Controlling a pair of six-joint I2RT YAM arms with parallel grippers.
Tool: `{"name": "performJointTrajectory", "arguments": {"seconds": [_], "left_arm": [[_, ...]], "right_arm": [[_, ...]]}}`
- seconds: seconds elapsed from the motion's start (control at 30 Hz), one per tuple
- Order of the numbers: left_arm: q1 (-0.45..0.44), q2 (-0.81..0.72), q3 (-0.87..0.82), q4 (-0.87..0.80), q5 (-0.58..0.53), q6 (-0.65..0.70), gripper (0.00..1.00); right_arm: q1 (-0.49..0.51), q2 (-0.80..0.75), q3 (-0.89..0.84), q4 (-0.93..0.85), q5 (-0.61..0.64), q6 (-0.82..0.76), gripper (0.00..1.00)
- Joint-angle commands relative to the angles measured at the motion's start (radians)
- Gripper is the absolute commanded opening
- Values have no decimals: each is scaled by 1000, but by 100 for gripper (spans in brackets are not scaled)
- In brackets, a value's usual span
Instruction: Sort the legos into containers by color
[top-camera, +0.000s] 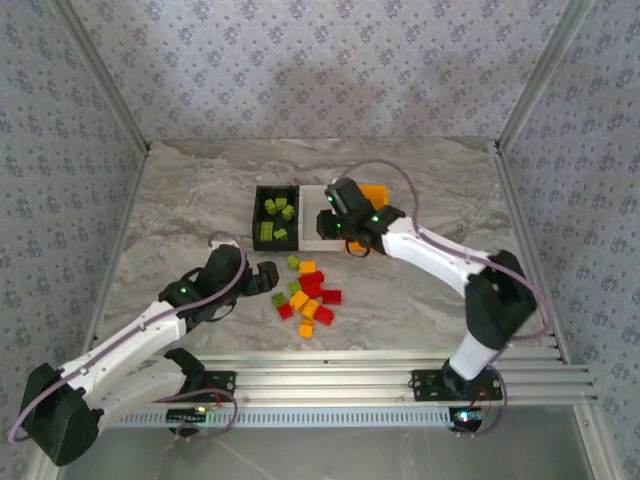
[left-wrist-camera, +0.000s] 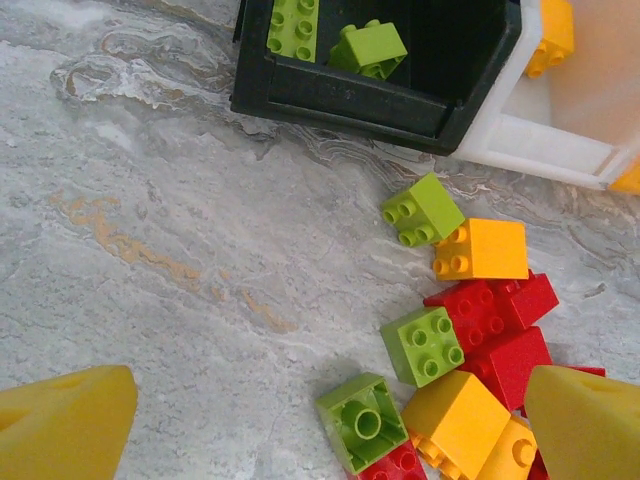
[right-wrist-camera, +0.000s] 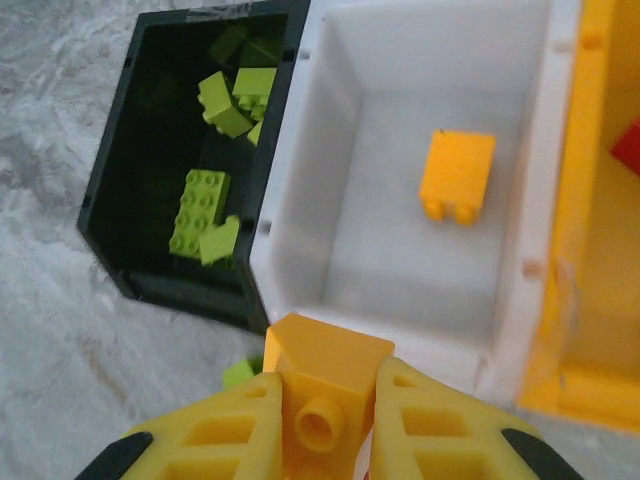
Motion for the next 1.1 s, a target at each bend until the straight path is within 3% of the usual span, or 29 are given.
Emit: {"name": "performJointTrajectory", "arguments": {"seconds": [0.0, 0.13, 0.27, 0.37, 0.7, 0.9, 1.07], "left_arm": [[-1, -47, -7, -59, 4, -11, 99], [-1, -73, -16, -91, 7, -9, 99], [-1, -84, -23, -107, 10, -9, 99], [-1, -84, -20, -111, 15, -5, 99], [-17, 11, -1, -65, 108, 33, 99], [-91, 159, -4, -15, 144, 28, 88], [-100, 251, -28, 67, 157, 9, 84]], "right_arm": [[-22, 131, 116, -76, 14, -85, 22], [-32, 276, 249, -137, 56, -106, 26], [-40, 325, 333, -153, 70, -110, 54], [-40, 275, 327, -119, 85, -110, 64], [-10, -90, -38, 29, 67, -51, 68], [8, -248, -270, 42, 80, -4, 68], [8, -335, -384, 60, 91, 34, 68]]}}
